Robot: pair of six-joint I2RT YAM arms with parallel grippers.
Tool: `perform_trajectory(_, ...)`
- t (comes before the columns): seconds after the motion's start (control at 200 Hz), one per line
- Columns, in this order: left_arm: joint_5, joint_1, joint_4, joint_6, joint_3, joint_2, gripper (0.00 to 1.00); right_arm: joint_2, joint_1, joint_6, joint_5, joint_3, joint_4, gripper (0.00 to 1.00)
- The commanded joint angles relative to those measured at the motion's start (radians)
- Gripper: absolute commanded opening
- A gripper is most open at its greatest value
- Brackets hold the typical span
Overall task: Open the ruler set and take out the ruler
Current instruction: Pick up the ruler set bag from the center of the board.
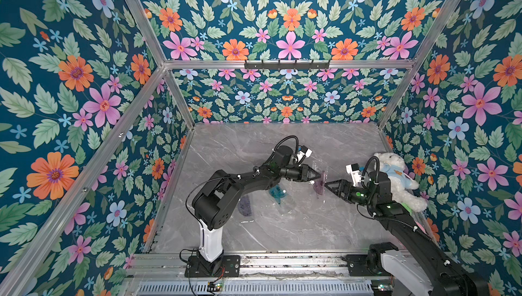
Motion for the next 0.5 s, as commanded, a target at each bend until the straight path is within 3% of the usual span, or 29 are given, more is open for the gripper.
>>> perform_trajectory(0.0,0.107,0.005,-0.008,0.013,0.008,-0.007,0.19,-0.021,0.0,-0.005,-0.082,-0.009,0.118,0.86)
perform_trajectory(0.285,0.108,0.006,0.009,-0.01,0.002,-0.019,0.15,-0.081,0.0,-0.06,0.027,-0.032,0.042,0.87)
perform_trajectory(0.495,0.104,0.005,0.029,-0.041,0.013,-0.03,0.18,-0.091,0.0,-0.058,0.04,-0.08,0.092,0.87)
